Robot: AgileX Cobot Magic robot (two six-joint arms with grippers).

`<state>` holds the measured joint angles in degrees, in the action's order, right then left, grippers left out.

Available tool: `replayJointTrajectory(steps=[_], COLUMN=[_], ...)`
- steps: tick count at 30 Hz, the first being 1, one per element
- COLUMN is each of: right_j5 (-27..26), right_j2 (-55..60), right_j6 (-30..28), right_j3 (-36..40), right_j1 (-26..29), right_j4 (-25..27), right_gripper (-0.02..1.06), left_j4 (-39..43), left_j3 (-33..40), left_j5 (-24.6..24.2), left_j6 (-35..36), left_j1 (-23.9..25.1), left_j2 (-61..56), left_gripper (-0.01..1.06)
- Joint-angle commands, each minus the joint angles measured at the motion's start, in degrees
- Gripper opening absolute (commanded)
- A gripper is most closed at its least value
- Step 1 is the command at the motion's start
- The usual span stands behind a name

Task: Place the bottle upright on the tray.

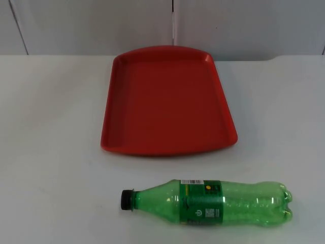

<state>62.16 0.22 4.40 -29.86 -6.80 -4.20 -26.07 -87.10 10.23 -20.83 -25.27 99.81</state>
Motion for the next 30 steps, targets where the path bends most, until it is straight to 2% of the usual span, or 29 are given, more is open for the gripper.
replayJointTrajectory(steps=[1,4,5,7,8,9,10,12,13,14,15,16,17,19,26,30], right_j5=[-0.41,-0.41,-0.41,-0.41,-0.41,-0.41,-0.41,-0.41,-0.41,-0.41,-0.41,-0.41,-0.41,-0.41,-0.41,-0.41], right_j2=[-0.22,-0.22,-0.22,-0.22,-0.22,-0.22,-0.22,-0.22,-0.22,-0.22,-0.22,-0.22,-0.22,-0.22,-0.22,-0.22], right_j6=[-0.38,-0.38,-0.38,-0.38,-0.38,-0.38,-0.38,-0.38,-0.38,-0.38,-0.38,-0.38,-0.38,-0.38,-0.38,-0.38], right_j3=[0.28,0.28,0.28,0.28,0.28,0.28,0.28,0.28,0.28,0.28,0.28,0.28,0.28,0.28,0.28,0.28], right_j1=[0.41,0.41,0.41,0.41,0.41,0.41,0.41,0.41,0.41,0.41,0.41,0.41,0.41,0.41,0.41,0.41], right_j4=[-0.01,-0.01,-0.01,-0.01,-0.01,-0.01,-0.01,-0.01,-0.01,-0.01,-0.01,-0.01,-0.01,-0.01,-0.01,-0.01], right_gripper=[1.05,1.05,1.05,1.05,1.05,1.05,1.05,1.05,1.05,1.05,1.05,1.05,1.05,1.05,1.05,1.05], left_j4=[-1.69,2.38,8.16,19.15,25.56,33.28,33.28,45.64,58.14,66.69,66.69,72.43,76.16,77.76,77.51,72.01], left_j3=[-0.04,-0.04,-0.04,-0.04,-0.04,-0.04,-0.04,-0.04,0.07,0.07,0.07,-0.04,-0.04,-0.04,-0.04,-0.04], left_j5=[2.83,4.84,4.70,4.15,4.15,4.47,4.47,7.43,12.75,17.40,17.40,23.30,28.40,30.54,29.44,29.99], left_j6=[0.51,0.51,1.26,7.34,12.91,21.32,21.32,36.46,52.27,61.94,61.94,67.93,71.03,71.18,68.26,57.27], left_j1=[-0.44,-0.44,-0.44,-0.44,-0.32,0.33,0.33,1.88,3.51,5.03,5.03,6.66,7.81,9.24,9.34,9.34], left_j2=[0.65,1.87,2.42,3.68,4.16,4.88,4.88,5.97,6.79,7.39,7.39,8.27,8.99,10.35,13.87,16.94], left_gripper=[0.00,0.00,0.00,0.00,0.00,0.00,0.00,0.00,0.00,0.00,0.00,0.00,0.00,0.00,0.00,0.00])
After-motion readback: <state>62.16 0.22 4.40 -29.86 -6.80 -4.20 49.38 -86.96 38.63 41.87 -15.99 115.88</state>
